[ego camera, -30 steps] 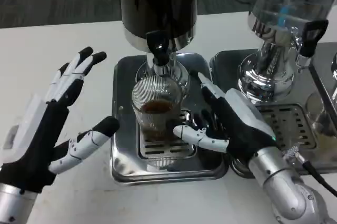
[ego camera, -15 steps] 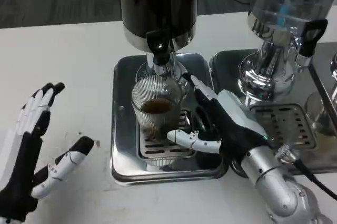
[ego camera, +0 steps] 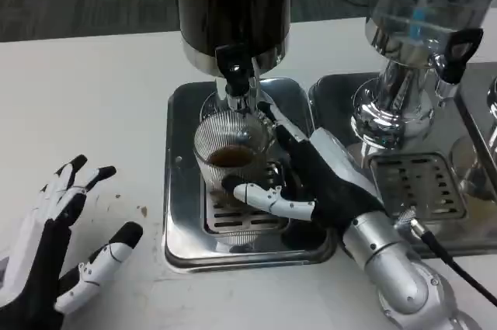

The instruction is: Grasp the cup under the faucet to collect the drink, then remove the cup.

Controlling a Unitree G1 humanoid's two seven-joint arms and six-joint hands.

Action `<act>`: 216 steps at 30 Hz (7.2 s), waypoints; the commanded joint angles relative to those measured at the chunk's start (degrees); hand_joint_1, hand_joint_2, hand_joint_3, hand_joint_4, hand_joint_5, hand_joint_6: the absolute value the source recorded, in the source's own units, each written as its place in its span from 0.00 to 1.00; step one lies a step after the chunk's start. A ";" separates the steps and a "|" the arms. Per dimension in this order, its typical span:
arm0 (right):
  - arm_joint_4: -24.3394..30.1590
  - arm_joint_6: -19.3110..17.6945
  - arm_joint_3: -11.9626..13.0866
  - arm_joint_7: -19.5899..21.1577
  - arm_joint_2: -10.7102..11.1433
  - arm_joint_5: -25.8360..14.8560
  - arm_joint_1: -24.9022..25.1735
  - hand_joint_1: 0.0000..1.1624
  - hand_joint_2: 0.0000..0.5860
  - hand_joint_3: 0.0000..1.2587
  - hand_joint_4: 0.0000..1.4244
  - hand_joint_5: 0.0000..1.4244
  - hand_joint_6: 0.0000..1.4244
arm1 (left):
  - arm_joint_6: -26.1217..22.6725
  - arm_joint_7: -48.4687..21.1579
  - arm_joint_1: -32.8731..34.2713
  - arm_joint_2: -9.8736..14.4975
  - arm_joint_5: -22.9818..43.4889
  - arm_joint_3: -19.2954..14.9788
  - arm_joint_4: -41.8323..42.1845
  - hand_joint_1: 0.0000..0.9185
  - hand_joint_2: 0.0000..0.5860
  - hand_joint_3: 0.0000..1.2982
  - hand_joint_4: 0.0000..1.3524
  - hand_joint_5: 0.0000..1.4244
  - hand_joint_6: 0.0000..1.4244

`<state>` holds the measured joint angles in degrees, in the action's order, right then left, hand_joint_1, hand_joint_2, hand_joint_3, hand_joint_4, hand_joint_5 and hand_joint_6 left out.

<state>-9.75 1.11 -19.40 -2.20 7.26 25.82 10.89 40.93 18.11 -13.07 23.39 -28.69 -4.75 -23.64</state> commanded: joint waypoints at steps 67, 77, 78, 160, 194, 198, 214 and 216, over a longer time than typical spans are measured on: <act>-18.29 -13.87 -0.48 8.44 -6.87 -3.61 4.37 0.75 0.30 0.14 0.22 0.36 0.52 | -1.88 -0.85 -2.32 0.31 3.08 2.46 1.84 0.00 0.30 0.22 0.00 0.00 0.00; -18.01 -15.27 -0.20 10.41 -7.21 -3.21 3.86 0.76 0.31 0.20 0.27 0.42 0.62 | -1.90 -1.03 -2.36 0.20 3.33 2.50 1.85 0.00 0.30 0.22 0.00 0.00 0.00; -18.24 -15.57 -0.12 10.69 -7.31 -3.26 3.84 0.76 0.31 0.21 0.27 0.43 0.63 | -1.94 -1.07 -2.33 0.21 3.29 2.54 1.86 0.00 0.30 0.22 0.00 0.00 0.00; 17.39 -27.50 2.50 16.40 -1.75 0.32 -26.26 0.87 0.20 0.40 0.44 0.62 0.93 | -14.30 -12.37 -6.11 9.93 -6.80 6.82 20.70 0.00 0.24 0.00 0.00 0.00 0.00; 27.50 -29.03 5.18 7.55 2.49 -5.12 -33.75 0.85 0.22 0.42 0.44 0.63 0.94 | -24.26 -9.46 -30.31 3.77 -22.17 2.83 49.43 0.00 0.25 0.00 0.00 0.00 0.00; 26.98 -29.42 5.42 7.23 2.27 -5.04 -33.38 0.85 0.22 0.42 0.45 0.63 0.94 | -26.12 -9.05 -31.48 2.69 -26.39 2.41 51.63 0.00 0.26 0.00 0.00 0.00 0.00; 26.42 -29.44 3.91 6.65 1.83 -4.77 -34.36 0.84 0.22 0.42 0.45 0.63 0.94 | -26.23 -9.33 -33.19 1.74 -26.44 1.42 52.37 0.00 0.26 0.00 0.00 0.00 0.00; 26.49 -29.32 4.06 6.68 1.80 -4.93 -34.30 0.84 0.22 0.42 0.45 0.63 0.94 | -26.52 -9.54 -33.32 1.35 -26.43 1.44 52.69 0.00 0.26 0.00 0.00 0.00 0.00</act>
<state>16.02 -26.08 -15.55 4.13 9.54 22.04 -23.68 14.74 8.78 -45.80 25.25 -54.77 -3.41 28.13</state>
